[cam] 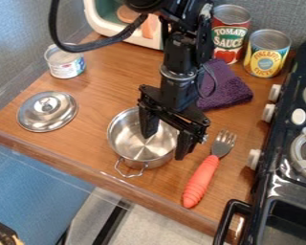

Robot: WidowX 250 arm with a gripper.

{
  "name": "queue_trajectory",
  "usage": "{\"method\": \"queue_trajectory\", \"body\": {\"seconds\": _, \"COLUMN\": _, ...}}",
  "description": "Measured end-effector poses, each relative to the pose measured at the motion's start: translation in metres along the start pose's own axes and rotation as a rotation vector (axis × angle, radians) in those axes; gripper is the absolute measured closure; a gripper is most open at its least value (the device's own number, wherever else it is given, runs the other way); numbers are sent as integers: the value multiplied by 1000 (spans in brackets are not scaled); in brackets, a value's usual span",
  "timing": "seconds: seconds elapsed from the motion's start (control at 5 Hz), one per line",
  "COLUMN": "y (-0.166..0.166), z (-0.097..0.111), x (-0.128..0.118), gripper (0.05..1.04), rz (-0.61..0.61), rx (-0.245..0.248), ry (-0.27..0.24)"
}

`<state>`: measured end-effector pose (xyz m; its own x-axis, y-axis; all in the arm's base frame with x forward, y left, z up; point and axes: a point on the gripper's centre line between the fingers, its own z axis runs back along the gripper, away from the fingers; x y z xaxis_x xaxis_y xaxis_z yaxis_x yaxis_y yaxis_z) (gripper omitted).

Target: Move the lid of the silver pot to the front of the microwave oven

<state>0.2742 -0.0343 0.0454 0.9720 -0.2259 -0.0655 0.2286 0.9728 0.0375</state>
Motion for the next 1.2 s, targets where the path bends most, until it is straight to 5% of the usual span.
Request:
{"method": "queue_trajectory", "body": {"seconds": 0.4, "y": 1, "z": 2, "x": 2, "gripper": 83, "rz": -1, "rx": -41, "ry": 37}}
{"method": "queue_trajectory", "body": {"seconds": 0.8, "y": 43, "z": 38, "x": 17, "gripper": 83, "rz": 65, "rx": -76, "ry": -35}}
{"method": "queue_trajectory", "body": {"seconds": 1.2, "y": 125, "z": 3, "x": 13, "gripper": 83, "rz": 255, "rx": -31, "ry": 16}}
